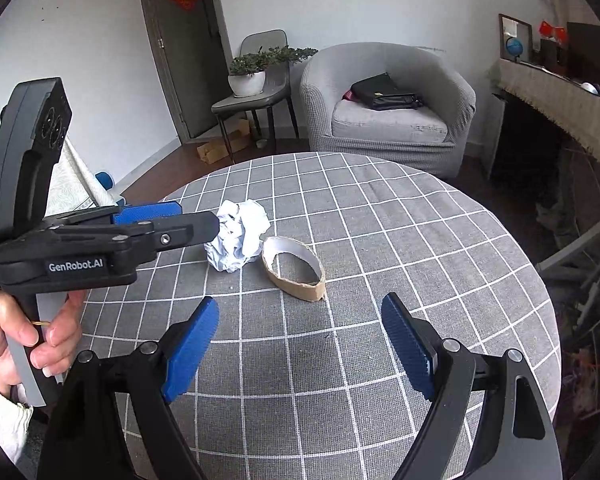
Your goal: Collect trash
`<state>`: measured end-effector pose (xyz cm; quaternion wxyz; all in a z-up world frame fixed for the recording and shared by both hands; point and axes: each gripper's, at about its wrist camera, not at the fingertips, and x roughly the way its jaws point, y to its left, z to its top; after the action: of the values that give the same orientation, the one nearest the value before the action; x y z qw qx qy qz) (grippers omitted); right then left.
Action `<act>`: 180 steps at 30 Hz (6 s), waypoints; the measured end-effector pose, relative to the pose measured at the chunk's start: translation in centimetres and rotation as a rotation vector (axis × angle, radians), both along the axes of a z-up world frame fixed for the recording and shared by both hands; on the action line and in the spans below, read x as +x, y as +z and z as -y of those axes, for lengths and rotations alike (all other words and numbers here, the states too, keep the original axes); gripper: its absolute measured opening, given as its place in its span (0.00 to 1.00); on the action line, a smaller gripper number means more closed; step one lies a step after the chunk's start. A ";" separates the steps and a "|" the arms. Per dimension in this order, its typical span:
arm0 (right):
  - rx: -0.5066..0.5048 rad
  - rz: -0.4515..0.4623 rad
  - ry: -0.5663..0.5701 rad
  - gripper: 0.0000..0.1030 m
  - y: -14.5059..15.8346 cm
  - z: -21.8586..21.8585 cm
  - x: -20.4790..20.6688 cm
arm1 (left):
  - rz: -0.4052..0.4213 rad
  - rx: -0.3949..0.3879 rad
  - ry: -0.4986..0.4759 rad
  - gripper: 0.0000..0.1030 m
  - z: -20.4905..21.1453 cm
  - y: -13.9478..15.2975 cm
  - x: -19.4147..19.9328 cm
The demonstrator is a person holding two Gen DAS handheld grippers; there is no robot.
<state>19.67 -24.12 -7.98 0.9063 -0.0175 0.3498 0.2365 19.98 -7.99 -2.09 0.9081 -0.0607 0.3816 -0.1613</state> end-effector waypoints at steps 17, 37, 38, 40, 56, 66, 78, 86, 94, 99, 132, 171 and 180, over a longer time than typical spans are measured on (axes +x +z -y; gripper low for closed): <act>-0.086 -0.065 0.055 0.76 -2.3 -1.2 2.1 | -0.040 -0.056 -0.045 0.38 -0.3 -1.7 1.8; -0.178 -0.076 0.022 0.41 -2.4 -6.4 4.5 | -0.003 -0.016 0.003 0.38 -6.6 0.2 -4.6; -0.188 -0.075 0.022 0.41 -2.4 -6.7 4.5 | -0.004 -0.013 0.011 0.38 -7.0 0.1 -5.0; -0.205 -0.064 0.019 0.40 -2.4 -7.4 4.6 | -0.009 -0.012 0.024 0.38 -7.8 0.0 -5.7; -0.126 -0.051 0.114 0.33 -1.3 -12.3 2.1 | 0.066 0.009 0.115 0.38 -13.9 0.4 -10.1; -0.073 -0.043 0.183 0.33 0.0 -15.3 1.4 | 0.055 0.032 0.174 0.38 -16.9 -0.1 -11.7; 0.009 -0.065 0.316 0.33 0.4 -22.2 0.2 | -0.016 0.087 0.224 0.38 -21.2 -2.9 -13.7; 0.004 -0.074 0.426 0.33 0.4 -28.5 -2.1 | -0.124 0.129 0.273 0.38 -24.7 -5.9 -15.3; -0.005 -0.109 0.473 0.33 -0.7 -33.1 -2.8 | -0.239 0.113 0.331 0.38 -28.5 -9.1 -16.4; -0.015 -0.120 0.498 0.33 -1.3 -35.2 -3.2 | -0.333 0.140 0.337 0.39 -29.6 -11.6 -17.1; -0.372 -0.315 0.606 0.33 -14.5 -45.7 -7.8 | -0.121 0.114 0.480 0.44 -35.1 -4.7 -21.0; -0.176 0.094 0.338 0.75 -1.5 -30.2 -12.9 | 0.126 0.230 0.482 0.89 -28.9 1.4 -22.1; -0.129 0.134 0.149 0.87 -0.4 -22.6 -12.5 | 0.173 0.195 0.407 0.96 -23.3 1.0 -24.1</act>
<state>7.13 -1.51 -8.37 0.9046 -0.1174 0.3006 0.2784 -4.15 15.28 -1.12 0.9528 -0.0343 0.2959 0.0580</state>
